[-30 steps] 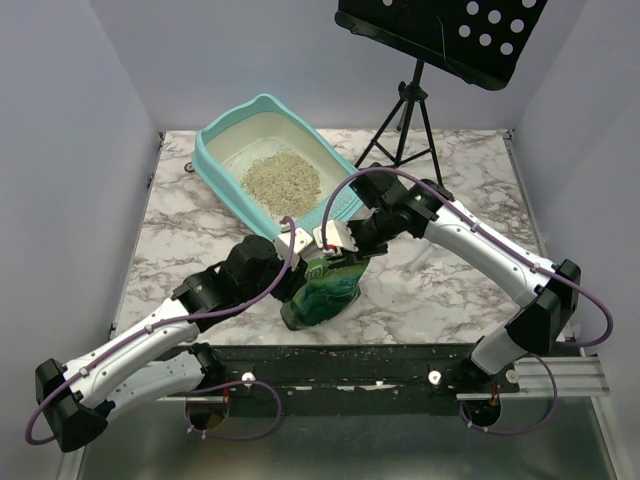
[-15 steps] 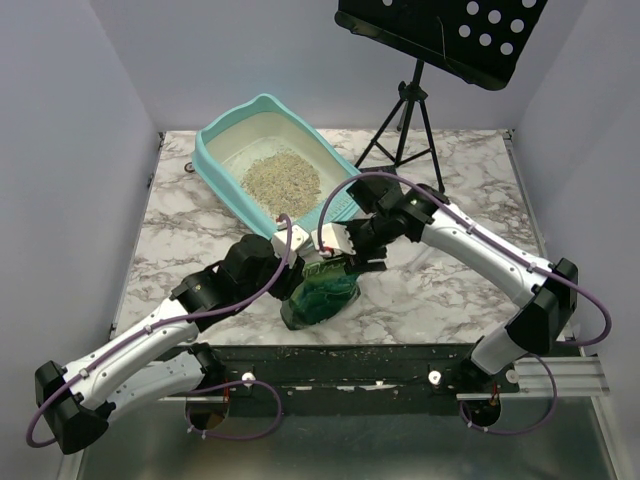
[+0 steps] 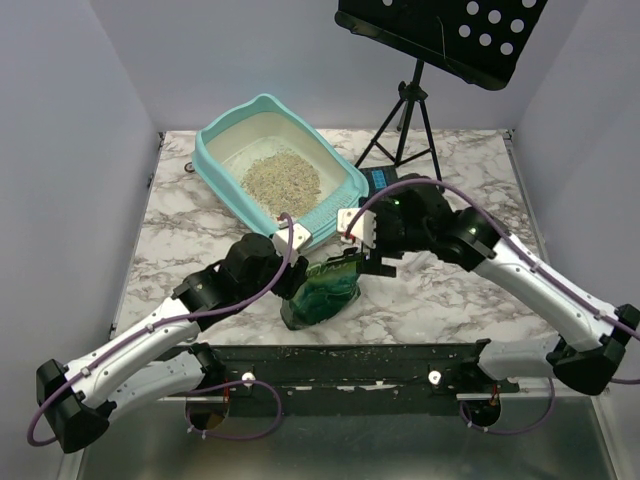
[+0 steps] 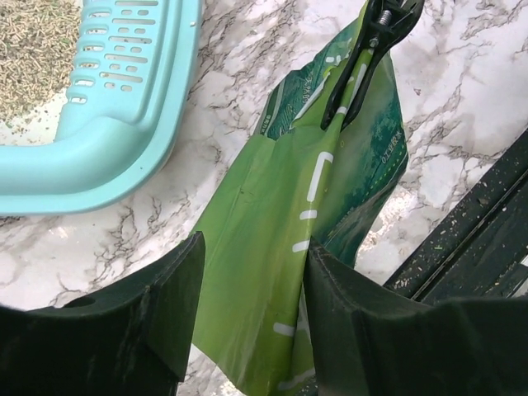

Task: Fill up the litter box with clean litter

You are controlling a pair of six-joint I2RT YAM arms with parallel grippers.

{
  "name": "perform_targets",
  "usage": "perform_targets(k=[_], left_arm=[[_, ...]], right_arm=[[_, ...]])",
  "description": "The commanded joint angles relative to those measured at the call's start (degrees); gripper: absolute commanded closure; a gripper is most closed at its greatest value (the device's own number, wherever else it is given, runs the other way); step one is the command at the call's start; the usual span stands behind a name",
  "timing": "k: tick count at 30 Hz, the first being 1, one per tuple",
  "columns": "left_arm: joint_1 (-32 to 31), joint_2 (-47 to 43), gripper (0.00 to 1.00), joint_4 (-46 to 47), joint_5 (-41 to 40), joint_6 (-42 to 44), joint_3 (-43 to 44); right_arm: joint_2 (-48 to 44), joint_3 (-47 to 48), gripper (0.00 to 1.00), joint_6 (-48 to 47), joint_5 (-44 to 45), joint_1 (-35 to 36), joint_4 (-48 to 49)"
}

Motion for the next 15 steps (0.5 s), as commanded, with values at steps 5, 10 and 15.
perform_targets(k=[5, 10, 15], left_arm=[[0.31, -3.22, 0.35, 1.53, 0.59, 1.65, 2.98], [0.31, -4.54, 0.3, 1.26, 3.24, 1.91, 7.63], [0.13, -1.56, 0.18, 1.35, -8.25, 0.16, 12.29]], right_arm=[[-6.73, 0.54, 0.0, 28.03, 23.5, 0.34, 10.7], [-15.59, -7.96, 0.0, 33.65, 28.6, 0.34, 19.89], [-23.08, -13.88, 0.0, 46.05, 41.7, 0.34, 26.88]])
